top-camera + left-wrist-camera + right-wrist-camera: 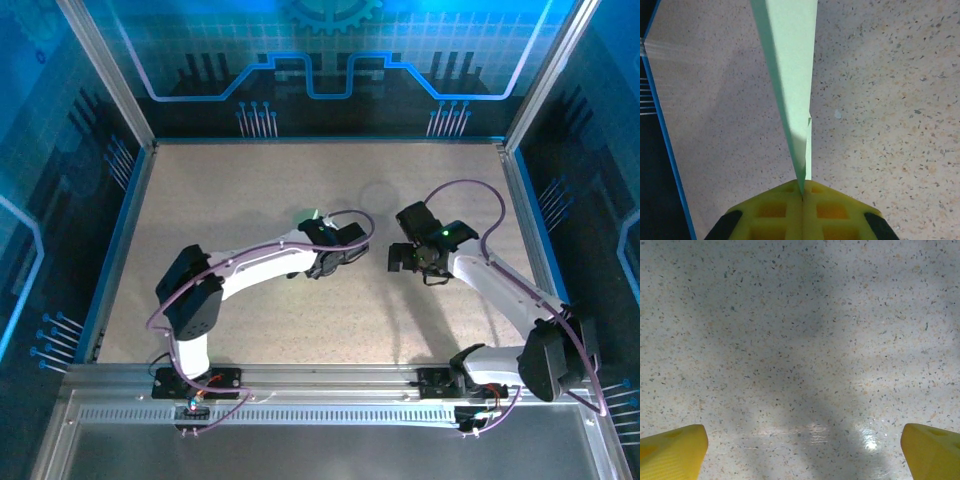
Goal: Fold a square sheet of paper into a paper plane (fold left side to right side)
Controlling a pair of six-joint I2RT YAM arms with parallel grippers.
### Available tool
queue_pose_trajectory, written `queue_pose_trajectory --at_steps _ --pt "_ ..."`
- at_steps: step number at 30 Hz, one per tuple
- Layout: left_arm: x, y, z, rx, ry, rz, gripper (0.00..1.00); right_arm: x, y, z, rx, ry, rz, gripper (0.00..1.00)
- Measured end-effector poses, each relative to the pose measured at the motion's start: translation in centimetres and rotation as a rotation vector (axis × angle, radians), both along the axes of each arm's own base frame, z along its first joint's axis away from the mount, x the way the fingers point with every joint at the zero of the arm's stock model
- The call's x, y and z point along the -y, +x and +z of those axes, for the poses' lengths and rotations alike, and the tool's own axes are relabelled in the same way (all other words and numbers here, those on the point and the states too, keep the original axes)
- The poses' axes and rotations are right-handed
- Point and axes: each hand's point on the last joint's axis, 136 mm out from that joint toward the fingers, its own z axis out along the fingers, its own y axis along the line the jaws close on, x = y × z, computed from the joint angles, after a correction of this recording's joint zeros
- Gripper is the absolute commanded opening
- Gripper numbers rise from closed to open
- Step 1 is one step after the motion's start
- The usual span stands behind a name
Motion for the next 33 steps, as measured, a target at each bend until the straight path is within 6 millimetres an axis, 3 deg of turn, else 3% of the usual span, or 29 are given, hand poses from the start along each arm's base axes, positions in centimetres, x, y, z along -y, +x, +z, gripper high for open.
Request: queue_pose_trajectory --at_steps 7,15,20,24,28,33 --pt "3.3 -0.8 -3.9 -0.154 -0.110 0.018 0.00 -0.1 -0.1 1.1 0.046 0.039 0.001 0.99" --pt "7.4 -0.9 -5.4 -0.294 -0.332 0.055 0.01 0.6 -1.3 1.5 0.088 0.100 -0.019 0.99" --pt "8.9 -0.7 -6.5 -0.389 -0.493 0.125 0.13 0.4 -2.1 1.3 0.098 0.138 -0.014 0.99" --pt "10.3 0.1 -6.7 -0.460 -0.655 0.182 0.39 0.4 -2.8 0.8 0.086 0.154 -0.011 0.99" --pt "11.9 1.2 -6.8 -0.515 -0.850 0.231 0.49 0.1 -2.9 0.5 0.079 0.179 -0.007 0.99" --pt "12.0 1.5 -6.7 -0.553 -1.017 0.261 0.53 -1.0 -3.0 0.1 0.075 0.242 0.012 0.99"
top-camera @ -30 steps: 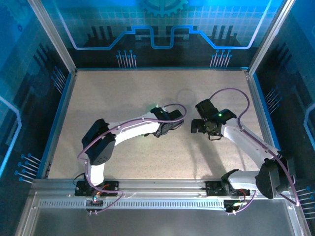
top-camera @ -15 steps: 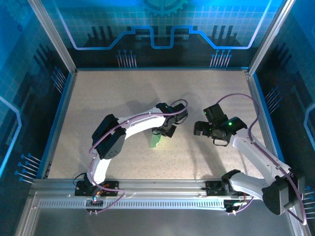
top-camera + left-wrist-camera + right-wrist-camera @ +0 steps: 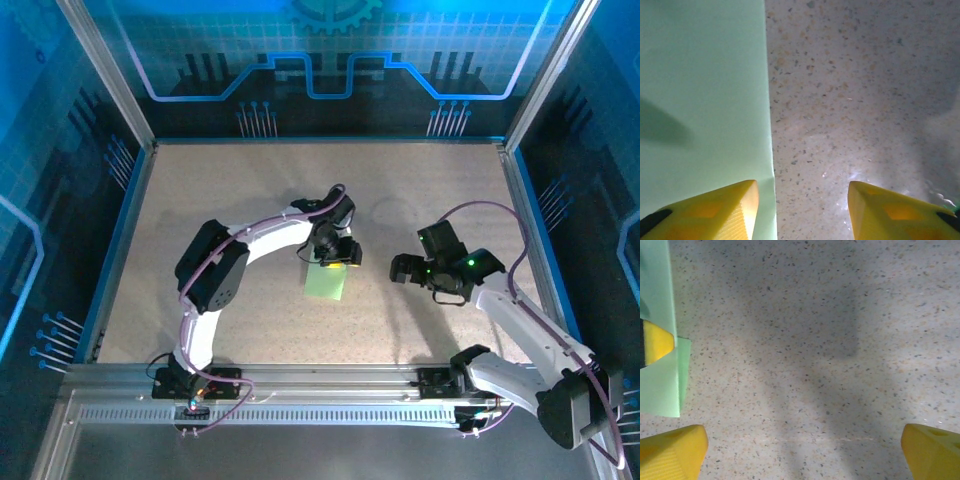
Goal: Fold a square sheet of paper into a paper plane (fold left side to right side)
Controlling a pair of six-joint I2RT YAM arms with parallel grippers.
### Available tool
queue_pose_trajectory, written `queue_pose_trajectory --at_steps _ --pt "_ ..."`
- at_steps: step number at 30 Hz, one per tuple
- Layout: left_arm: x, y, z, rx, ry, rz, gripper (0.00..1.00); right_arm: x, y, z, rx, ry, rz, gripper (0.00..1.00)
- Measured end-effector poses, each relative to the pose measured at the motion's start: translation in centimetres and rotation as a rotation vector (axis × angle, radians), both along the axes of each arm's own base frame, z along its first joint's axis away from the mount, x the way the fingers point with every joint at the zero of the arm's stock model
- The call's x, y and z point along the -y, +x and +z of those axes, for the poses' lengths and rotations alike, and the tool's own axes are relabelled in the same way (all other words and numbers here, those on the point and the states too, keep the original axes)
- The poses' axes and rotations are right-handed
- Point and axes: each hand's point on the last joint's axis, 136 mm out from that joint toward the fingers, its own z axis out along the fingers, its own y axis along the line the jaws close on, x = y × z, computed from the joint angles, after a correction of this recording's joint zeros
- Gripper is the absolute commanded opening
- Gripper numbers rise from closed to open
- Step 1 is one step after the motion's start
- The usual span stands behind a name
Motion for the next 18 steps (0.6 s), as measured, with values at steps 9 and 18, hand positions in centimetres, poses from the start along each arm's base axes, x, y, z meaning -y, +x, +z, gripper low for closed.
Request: queue_pose_trajectory --at_steps 9,18 --pt "-5.6 2.4 6.7 0.149 -0.195 0.155 0.60 -4.7 1.4 -1.6 0.010 0.238 0.045 0.77" --pt "-12.0 1.4 3.4 0.105 -0.153 0.288 0.60 -11.8 4.1 -4.7 -0.053 0.370 0.138 0.36"
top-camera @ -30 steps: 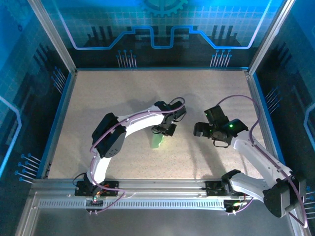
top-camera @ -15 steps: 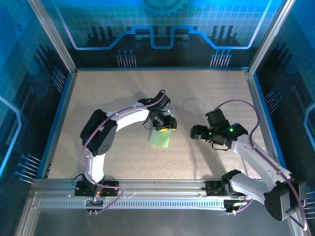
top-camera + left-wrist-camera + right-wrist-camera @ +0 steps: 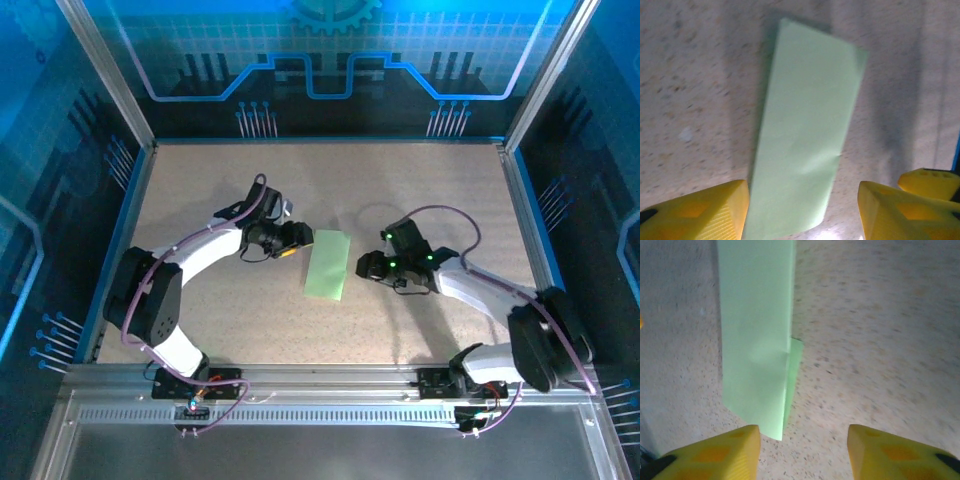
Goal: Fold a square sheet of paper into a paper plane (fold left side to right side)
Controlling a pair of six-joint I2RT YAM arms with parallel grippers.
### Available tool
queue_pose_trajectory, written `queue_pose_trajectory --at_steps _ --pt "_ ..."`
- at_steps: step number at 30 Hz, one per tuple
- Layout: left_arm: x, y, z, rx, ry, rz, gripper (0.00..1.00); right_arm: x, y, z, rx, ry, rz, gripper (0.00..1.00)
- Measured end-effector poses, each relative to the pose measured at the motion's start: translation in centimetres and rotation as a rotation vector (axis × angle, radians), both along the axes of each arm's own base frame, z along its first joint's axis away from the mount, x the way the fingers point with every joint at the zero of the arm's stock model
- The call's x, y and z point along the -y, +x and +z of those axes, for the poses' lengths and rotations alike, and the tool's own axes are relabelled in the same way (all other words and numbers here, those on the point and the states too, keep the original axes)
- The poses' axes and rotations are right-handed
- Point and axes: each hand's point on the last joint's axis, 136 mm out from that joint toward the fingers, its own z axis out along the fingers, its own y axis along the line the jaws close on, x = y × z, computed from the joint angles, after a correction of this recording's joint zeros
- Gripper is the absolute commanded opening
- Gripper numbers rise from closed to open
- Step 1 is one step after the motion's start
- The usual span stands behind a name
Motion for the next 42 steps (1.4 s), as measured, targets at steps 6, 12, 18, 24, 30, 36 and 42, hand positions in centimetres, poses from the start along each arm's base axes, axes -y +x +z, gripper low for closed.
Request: queue_pose_trajectory --at_steps 6,12,18,24,30,36,42 --pt "-0.4 -1.3 -1.7 -0.042 0.009 -0.002 0.60 -2.8 3.1 -1.1 0.013 0.043 0.013 0.14" --pt "-0.4 -1.3 -1.7 -0.038 0.005 -0.004 0.60 -4.4 5.2 -2.4 0.009 0.053 0.027 0.12" --pt "-0.4 -1.3 -1.9 -0.042 0.008 -0.007 0.60 -4.9 6.1 -3.3 0.003 0.041 0.040 0.11" --pt "-0.1 -1.4 -3.0 -0.076 0.011 -0.021 0.59 -4.5 5.7 -4.9 -0.022 0.029 0.045 0.11" --pt "0.5 -1.2 -3.5 -0.104 -0.009 -0.043 0.58 -4.4 5.7 -6.1 -0.034 0.034 0.068 0.10" --pt "1.1 -1.3 -4.2 -0.151 -0.030 -0.063 0.56 -4.7 5.8 -6.2 -0.018 0.053 0.109 0.10" --pt "1.6 -1.5 -5.2 -0.195 -0.031 -0.083 0.55 -4.8 5.8 -6.1 -0.010 0.061 0.129 0.10"
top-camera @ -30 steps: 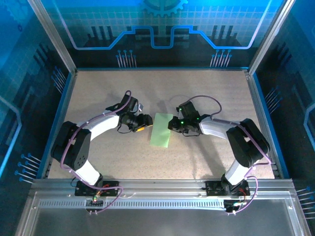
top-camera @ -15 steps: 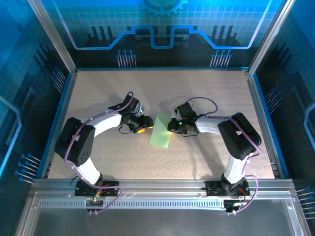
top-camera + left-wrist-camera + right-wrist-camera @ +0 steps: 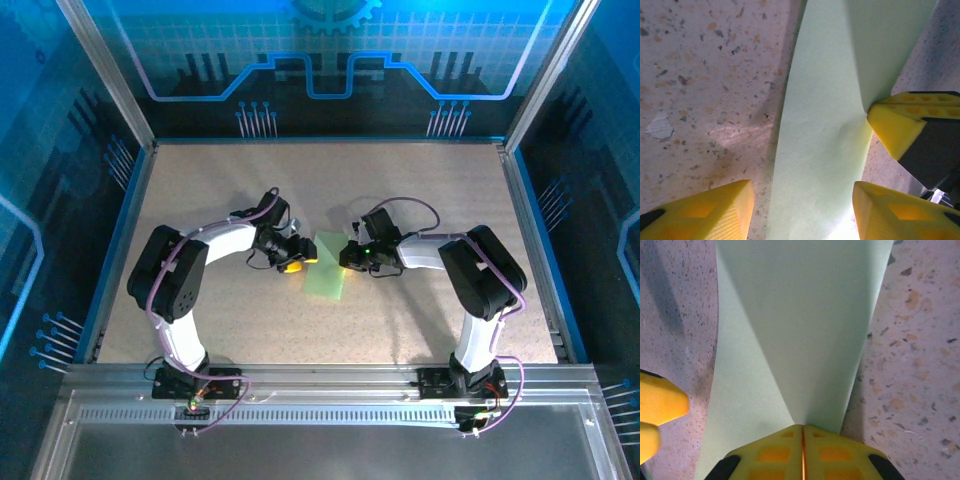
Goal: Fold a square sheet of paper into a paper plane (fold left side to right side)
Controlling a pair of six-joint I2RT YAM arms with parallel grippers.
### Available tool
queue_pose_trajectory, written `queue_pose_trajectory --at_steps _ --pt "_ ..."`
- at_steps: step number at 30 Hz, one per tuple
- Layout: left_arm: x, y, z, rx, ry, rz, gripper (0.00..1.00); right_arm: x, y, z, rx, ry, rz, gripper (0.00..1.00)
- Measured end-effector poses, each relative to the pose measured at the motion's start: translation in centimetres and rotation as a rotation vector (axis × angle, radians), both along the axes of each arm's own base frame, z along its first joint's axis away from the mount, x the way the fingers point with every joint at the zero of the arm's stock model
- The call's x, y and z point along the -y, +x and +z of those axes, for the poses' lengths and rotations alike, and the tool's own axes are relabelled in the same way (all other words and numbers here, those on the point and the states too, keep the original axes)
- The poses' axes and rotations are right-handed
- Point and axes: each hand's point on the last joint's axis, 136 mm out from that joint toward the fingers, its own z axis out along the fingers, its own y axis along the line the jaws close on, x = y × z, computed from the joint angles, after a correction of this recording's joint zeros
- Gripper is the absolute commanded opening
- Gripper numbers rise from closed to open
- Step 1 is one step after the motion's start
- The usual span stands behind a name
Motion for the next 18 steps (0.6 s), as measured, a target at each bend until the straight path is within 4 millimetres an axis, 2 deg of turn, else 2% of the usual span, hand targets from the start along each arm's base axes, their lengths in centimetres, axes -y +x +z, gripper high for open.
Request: queue_pose_trajectory --at_steps 5,18 --pt "0.3 -0.8 -0.8 -0.032 0.011 -0.028 0.53 0.0 0.0 0.0 0.006 -0.003 0.008 0.11" --pt "1.2 -1.4 -1.4 -0.049 0.020 -0.060 0.40 0.0 0.0 0.0 0.011 -0.005 0.014 0.11"
